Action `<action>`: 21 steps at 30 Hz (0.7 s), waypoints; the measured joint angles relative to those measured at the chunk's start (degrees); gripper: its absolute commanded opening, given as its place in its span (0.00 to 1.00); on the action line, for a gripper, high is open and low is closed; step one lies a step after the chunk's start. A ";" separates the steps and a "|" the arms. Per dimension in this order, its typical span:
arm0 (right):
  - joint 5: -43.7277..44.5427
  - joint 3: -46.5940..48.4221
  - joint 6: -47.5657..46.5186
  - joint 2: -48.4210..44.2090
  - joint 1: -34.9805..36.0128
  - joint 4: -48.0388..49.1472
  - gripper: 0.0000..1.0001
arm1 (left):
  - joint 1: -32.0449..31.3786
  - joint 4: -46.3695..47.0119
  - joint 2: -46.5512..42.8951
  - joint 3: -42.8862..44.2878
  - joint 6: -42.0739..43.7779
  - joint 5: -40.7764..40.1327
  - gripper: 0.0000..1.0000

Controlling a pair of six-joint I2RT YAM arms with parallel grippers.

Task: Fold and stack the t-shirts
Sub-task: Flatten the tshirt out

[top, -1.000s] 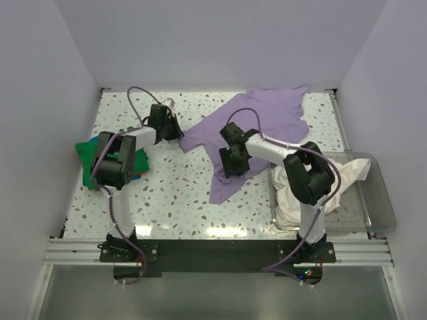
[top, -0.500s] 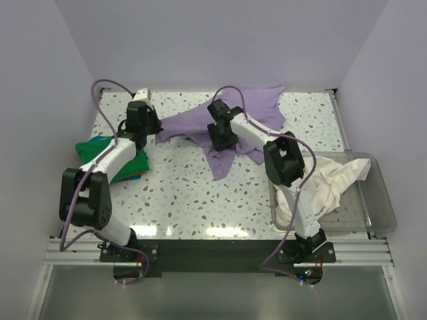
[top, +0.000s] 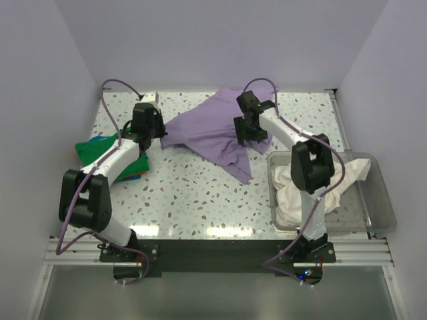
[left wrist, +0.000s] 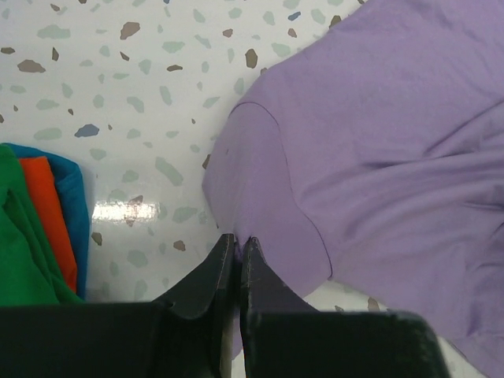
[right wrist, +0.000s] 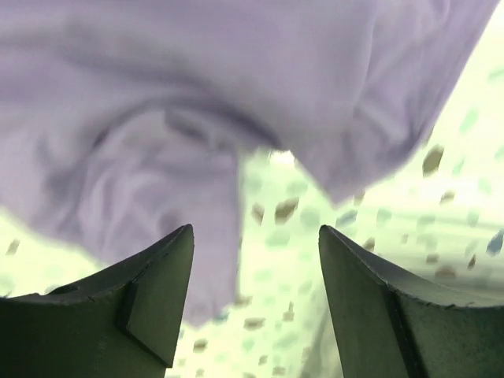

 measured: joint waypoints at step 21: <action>-18.95 -34.97 11.26 -17.97 2.43 10.86 0.53 | 0.02 -2.78 5.16 6.62 2.40 -0.20 0.00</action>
